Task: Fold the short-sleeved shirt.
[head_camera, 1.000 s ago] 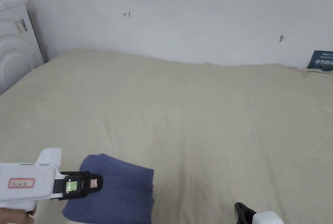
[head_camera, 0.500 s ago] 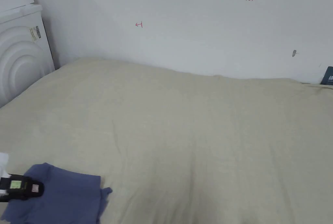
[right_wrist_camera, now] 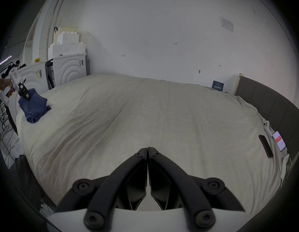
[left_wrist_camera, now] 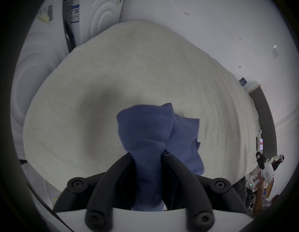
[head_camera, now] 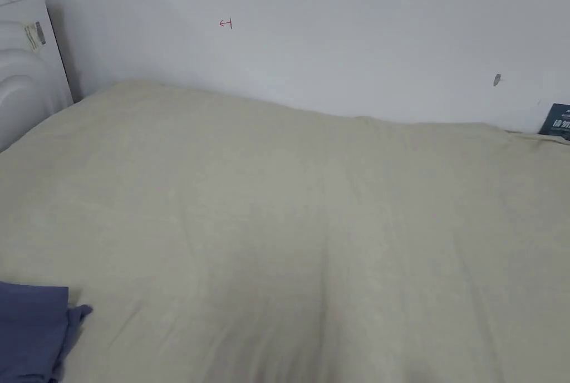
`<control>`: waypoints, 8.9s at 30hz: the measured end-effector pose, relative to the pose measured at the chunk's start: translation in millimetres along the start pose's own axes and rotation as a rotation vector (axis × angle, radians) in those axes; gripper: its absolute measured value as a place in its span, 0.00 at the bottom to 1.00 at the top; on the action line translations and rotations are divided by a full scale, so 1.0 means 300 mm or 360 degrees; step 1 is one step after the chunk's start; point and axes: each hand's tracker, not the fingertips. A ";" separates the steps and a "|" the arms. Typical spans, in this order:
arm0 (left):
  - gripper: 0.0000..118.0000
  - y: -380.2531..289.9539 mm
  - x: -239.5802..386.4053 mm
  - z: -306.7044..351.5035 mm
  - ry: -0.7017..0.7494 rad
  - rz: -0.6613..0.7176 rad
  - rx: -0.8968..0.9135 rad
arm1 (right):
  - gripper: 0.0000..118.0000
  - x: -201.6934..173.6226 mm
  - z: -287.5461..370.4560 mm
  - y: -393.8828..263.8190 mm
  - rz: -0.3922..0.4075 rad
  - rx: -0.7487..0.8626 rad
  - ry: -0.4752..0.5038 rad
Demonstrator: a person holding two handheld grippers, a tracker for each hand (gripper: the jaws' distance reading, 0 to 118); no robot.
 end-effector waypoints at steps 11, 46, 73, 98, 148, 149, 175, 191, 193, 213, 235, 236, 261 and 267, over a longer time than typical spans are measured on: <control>0.28 -0.007 -0.067 -0.132 0.0200 0.0037 0.0017 | 0.01 -0.019 -0.039 -0.005 -0.0039 -0.0032 0.0021; 0.15 -0.487 1.141 -0.210 0.0150 -0.0570 0.1504 | 0.01 0.127 -0.086 0.242 -0.0180 0.0331 -0.0180; 0.00 -0.536 1.247 -0.235 0.0106 -0.0603 0.1588 | 0.01 0.147 -0.045 0.258 -0.0247 0.0438 -0.0256; 0.00 -0.516 1.258 -0.222 0.0096 -0.0590 0.1577 | 0.09 0.153 -0.028 0.273 -0.0248 0.0464 -0.0277; 1.00 -0.436 1.220 -0.189 -0.0198 0.0042 0.1485 | 0.96 0.220 -0.040 0.361 -0.0676 0.0287 -0.0231; 1.00 -0.438 1.223 -0.189 -0.0156 0.0042 0.1507 | 0.96 0.219 -0.041 0.363 -0.0684 0.0268 -0.0240; 1.00 -0.439 1.287 -0.206 0.0099 -0.0487 0.1470 | 0.96 0.181 -0.080 0.377 -0.0593 0.0084 -0.0400; 1.00 -0.441 1.277 -0.219 0.0074 -0.0491 0.1393 | 0.96 0.220 -0.114 0.364 -0.0643 0.0021 -0.0460; 1.00 -0.438 1.276 -0.220 0.0071 -0.0494 0.1396 | 0.96 0.226 -0.109 0.361 -0.0698 0.0025 -0.0401; 1.00 -0.439 1.269 -0.215 0.0082 -0.0558 0.1447 | 0.96 0.202 -0.087 0.351 -0.0572 0.0336 -0.0335; 1.00 -0.454 1.262 -0.230 0.0098 -0.0604 0.1519 | 0.96 0.176 -0.100 0.322 -0.0323 0.0433 -0.0466; 1.00 -0.454 1.260 -0.232 0.0095 -0.0603 0.1521 | 0.96 0.176 -0.100 0.323 -0.0323 0.0433 -0.0465; 1.00 -0.454 1.256 -0.248 0.0109 -0.0604 0.1543 | 0.96 0.171 -0.106 0.328 -0.0316 0.0428 -0.0419; 1.00 -0.453 1.256 -0.247 0.0108 -0.0597 0.1543 | 0.96 0.177 -0.107 0.329 -0.0320 0.0429 -0.0419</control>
